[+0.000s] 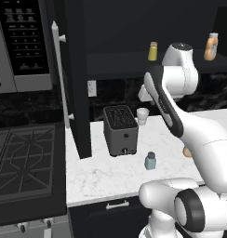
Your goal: Put the shaker and condiment bottle from the counter next to their counterparts in the cabinet.
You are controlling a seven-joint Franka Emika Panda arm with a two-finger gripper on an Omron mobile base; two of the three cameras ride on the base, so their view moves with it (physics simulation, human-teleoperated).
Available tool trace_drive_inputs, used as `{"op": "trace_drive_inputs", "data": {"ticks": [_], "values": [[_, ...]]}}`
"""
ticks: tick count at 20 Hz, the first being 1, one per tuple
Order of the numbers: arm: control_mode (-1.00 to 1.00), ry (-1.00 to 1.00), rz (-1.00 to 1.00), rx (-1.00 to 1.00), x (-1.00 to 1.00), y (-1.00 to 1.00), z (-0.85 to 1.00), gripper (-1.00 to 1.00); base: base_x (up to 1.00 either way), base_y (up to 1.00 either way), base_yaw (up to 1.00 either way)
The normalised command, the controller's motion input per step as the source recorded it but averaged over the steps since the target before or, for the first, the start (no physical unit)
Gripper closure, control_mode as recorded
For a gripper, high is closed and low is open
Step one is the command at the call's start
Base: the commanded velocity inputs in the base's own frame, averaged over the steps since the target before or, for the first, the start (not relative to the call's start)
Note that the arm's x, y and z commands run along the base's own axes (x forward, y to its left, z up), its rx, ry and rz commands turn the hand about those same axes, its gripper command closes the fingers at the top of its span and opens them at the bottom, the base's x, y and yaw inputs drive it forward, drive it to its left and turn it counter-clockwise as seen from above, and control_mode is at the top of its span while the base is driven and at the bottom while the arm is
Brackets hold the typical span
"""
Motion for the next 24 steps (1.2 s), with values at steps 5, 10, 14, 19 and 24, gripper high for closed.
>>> {"op": "trace_drive_inputs", "data": {"ticks": [5, 10, 14, 19, 24], "values": [[-1.0, -0.1, 0.03, 0.0, 0.12, -0.12, -0.2, -1.0, 0.0, 0.0, 0.0], [-1.0, -0.23, 0.16, 0.0, 0.07, -0.78, -0.25, -1.0, 0.0, 0.0, 0.0], [-1.0, -0.36, 0.25, 0.1, -0.52, -1.0, -0.37, -1.0, 0.0, 0.0, 0.0], [-1.0, -0.23, 0.2, 0.22, -0.5, -1.0, -0.31, -1.0, 0.0, 0.0, 0.0], [-1.0, -0.1, 0.14, 0.11, -0.25, -0.97, -0.48, -1.0, 0.0, 0.0, 0.0]]}}
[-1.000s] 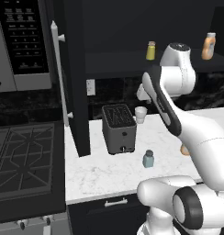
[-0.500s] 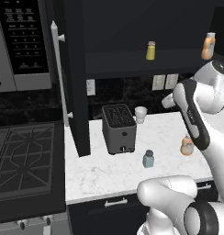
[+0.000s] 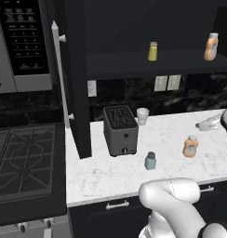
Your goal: Put the shaker and condiment bottle from the counter next to their counterparts in the cabinet.
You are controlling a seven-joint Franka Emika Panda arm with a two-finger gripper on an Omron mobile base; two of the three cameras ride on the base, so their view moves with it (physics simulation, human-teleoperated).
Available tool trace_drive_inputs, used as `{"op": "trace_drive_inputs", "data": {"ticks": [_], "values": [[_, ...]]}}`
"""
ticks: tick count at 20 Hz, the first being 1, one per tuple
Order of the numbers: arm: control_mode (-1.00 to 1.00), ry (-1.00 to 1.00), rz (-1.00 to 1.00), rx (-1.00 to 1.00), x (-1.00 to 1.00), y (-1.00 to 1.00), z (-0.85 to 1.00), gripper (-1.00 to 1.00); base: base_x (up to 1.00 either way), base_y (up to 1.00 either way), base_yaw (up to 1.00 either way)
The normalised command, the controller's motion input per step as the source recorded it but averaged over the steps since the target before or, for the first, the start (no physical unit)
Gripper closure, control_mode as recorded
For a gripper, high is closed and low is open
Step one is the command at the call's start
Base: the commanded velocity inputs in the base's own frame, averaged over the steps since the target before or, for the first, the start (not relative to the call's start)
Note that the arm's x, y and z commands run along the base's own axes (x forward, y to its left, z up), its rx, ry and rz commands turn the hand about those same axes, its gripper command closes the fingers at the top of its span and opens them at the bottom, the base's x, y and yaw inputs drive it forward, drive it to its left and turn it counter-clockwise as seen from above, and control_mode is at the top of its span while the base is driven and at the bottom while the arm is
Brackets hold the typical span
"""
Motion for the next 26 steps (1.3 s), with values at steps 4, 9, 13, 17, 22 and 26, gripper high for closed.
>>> {"op": "trace_drive_inputs", "data": {"ticks": [4, 9, 13, 17, 22, 26], "values": [[-1.0, -0.07, 0.09, 0.11, -0.06, -1.0, -0.41, -1.0, 0.0, 0.0, 0.0], [-1.0, -0.05, 0.06, 0.04, 0.0, -0.67, -0.24, -1.0, 0.0, 0.0, 0.0], [-1.0, -0.08, 0.14, 0.0, 0.0, -0.66, -0.3, -1.0, 0.0, 0.0, 0.0], [-1.0, -0.06, 0.15, 0.0, 0.0, -0.37, -0.34, -1.0, 0.0, 0.0, 0.0], [-1.0, -0.01, 0.17, 0.0, 0.01, -0.04, -0.22, -1.0, 0.0, 0.0, 0.0], [-1.0, 0.03, 0.12, -0.03, 0.12, 0.03, -0.44, -1.0, 0.0, 0.0, 0.0]]}}
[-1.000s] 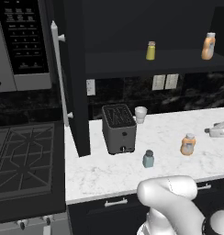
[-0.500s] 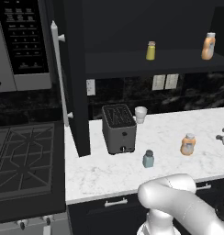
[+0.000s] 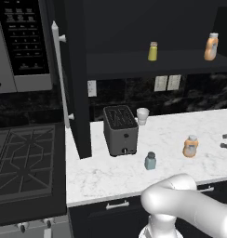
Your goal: Put the shaker and condiment bottle from the counter next to their counterparts in the cabinet.
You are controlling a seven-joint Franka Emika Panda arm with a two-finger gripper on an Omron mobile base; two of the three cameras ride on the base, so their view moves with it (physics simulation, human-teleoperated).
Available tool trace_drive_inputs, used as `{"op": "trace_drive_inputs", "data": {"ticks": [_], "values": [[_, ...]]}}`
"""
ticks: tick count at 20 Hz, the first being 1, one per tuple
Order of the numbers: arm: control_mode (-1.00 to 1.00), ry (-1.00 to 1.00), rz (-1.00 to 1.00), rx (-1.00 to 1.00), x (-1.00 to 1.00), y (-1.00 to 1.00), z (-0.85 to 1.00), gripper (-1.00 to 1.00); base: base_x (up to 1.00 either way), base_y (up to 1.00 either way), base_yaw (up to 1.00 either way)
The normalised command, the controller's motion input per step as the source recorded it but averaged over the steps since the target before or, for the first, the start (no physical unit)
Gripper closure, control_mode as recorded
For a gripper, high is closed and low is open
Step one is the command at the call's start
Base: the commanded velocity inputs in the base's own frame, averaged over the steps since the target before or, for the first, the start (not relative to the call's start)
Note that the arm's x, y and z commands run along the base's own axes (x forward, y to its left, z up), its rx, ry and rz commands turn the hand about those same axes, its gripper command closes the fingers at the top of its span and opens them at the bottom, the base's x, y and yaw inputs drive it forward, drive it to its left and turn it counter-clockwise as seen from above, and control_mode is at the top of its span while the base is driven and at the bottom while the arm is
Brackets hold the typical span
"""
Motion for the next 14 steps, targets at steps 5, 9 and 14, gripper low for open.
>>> {"op": "trace_drive_inputs", "data": {"ticks": [5, 9, 14], "values": [[-1.0, 0.0, 0.02, -0.02, 0.35, 0.0, -0.54, -1.0, 0.0, 0.0, 0.0], [-1.0, 0.02, 0.0, -0.03, 0.27, 0.0, -0.33, -1.0, 0.0, 0.0, 0.0], [-1.0, 0.1, 0.0, 0.0, 0.12, 0.0, -0.31, -1.0, 0.0, 0.0, 0.0]]}}
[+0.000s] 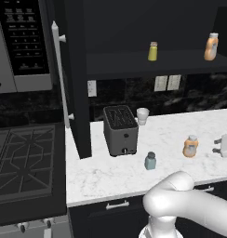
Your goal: Put the shaker and condiment bottle from the counter next to their counterparts in the cabinet.
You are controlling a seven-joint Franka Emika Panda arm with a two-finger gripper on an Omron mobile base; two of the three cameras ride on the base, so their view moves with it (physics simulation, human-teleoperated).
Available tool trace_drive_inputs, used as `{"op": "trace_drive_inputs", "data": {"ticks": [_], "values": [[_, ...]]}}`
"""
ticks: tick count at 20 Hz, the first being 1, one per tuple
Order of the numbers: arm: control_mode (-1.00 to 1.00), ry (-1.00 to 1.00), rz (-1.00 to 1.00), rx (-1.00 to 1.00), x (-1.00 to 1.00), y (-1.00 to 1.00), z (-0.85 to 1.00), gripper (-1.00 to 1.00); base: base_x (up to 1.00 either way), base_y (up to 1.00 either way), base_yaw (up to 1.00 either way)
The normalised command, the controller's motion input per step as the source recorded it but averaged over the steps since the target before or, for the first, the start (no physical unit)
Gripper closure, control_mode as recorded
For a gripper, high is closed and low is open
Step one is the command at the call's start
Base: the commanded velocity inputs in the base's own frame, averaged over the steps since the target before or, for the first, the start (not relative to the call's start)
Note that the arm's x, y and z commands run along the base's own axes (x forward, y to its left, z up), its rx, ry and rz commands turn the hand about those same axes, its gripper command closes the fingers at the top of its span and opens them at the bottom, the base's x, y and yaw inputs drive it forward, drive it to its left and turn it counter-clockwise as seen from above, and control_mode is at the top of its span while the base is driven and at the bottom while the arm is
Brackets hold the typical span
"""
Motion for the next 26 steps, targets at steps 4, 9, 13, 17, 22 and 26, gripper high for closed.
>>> {"op": "trace_drive_inputs", "data": {"ticks": [4, 9, 13, 17, 22, 26], "values": [[-1.0, 0.14, 0.0, 0.08, 0.02, 0.0, -0.03, -1.0, 0.0, 0.0, 0.0], [-1.0, 0.12, 0.02, 0.16, 0.0, 0.0, 0.0, -1.0, 0.0, 0.0, 0.0], [-1.0, 0.03, 0.08, 0.08, -0.05, 0.04, -0.06, -1.0, 0.0, 0.0, 0.0], [-1.0, 0.0, 0.08, 0.03, 0.0, 0.23, -0.04, -1.0, 0.0, 0.0, 0.0], [-1.0, -0.04, 0.01, 0.01, 0.06, 0.22, 0.0, -1.0, 0.0, 0.0, 0.0], [-1.0, -0.03, 0.0, 0.0, 0.05, 0.2, 0.0, -1.0, 0.0, 0.0, 0.0]]}}
